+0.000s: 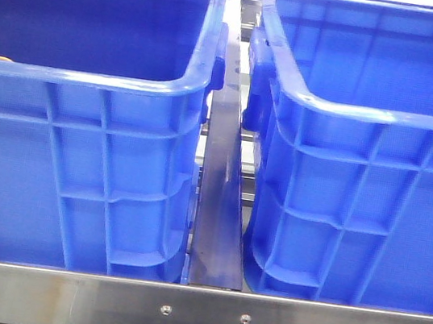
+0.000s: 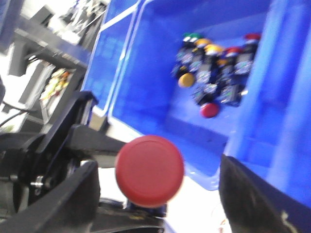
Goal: Pick red and yellow buttons and place in box
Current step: 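Bring the red button to the right gripper and grasp its cap, then carry the red button with the right gripper over the empty bin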
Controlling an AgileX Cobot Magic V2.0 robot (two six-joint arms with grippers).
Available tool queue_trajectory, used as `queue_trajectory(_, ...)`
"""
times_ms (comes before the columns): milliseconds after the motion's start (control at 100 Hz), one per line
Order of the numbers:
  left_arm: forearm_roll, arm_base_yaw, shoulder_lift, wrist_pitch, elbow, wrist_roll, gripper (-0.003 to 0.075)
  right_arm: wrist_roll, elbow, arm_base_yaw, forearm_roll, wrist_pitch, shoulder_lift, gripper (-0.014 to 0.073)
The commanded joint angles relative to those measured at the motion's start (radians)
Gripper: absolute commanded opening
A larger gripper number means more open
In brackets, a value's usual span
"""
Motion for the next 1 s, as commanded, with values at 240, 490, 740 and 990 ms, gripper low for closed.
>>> queue_trajectory(240,0.007,-0.006,-0.032,-0.06,-0.026,-0.001,-0.0019,-0.046,-0.097,0.109,0.089,0.013,0.06,0.0451)
queue_trajectory(490,0.007,-0.006,-0.032,-0.06,-0.026,-0.001,-0.0014,-0.046,-0.097,0.109,0.07,0.019,0.06,0.0188)
queue_trajectory(740,0.007,-0.006,-0.032,-0.06,-0.026,-0.001,0.0398,-0.063,-0.097,0.109,0.069,-0.001,0.06,0.0188)
queue_trajectory(990,0.007,-0.004,-0.034,-0.06,-0.026,-0.007,0.0672,-0.096,-0.097,0.108,0.069,-0.079,0.056,0.0188)
